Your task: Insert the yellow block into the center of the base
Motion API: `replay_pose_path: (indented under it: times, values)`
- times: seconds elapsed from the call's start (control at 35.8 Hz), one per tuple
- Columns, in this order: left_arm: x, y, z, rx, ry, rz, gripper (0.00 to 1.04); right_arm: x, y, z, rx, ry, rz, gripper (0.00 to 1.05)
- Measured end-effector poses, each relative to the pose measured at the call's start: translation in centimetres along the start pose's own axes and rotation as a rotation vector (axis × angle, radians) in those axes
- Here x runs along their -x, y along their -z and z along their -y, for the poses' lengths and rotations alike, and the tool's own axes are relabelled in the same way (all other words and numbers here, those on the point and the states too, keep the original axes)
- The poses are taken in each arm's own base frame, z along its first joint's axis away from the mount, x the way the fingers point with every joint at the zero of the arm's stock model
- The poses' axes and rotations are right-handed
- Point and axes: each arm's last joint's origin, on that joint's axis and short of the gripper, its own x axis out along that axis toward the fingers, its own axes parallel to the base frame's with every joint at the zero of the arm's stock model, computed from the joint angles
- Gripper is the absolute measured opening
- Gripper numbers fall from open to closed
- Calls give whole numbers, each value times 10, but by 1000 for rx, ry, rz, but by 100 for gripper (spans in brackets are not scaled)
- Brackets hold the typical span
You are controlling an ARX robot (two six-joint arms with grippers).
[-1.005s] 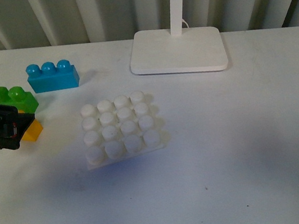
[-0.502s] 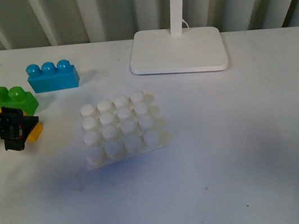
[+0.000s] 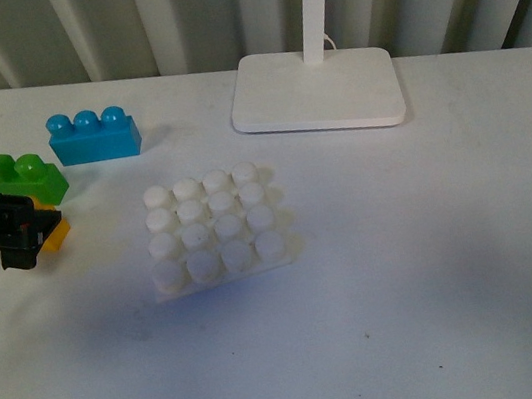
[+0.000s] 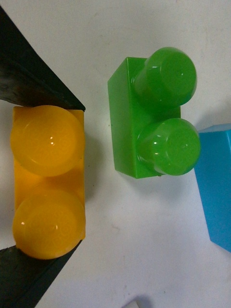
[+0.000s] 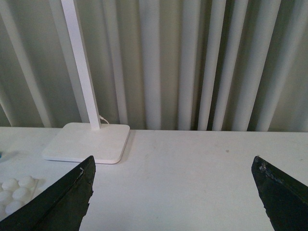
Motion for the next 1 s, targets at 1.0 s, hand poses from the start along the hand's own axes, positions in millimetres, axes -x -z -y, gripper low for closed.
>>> replay_pose_path:
  times: [1.0]
  values:
    - [56,-62,129,117,-5,41,66,0,0,0,0,0,0,95]
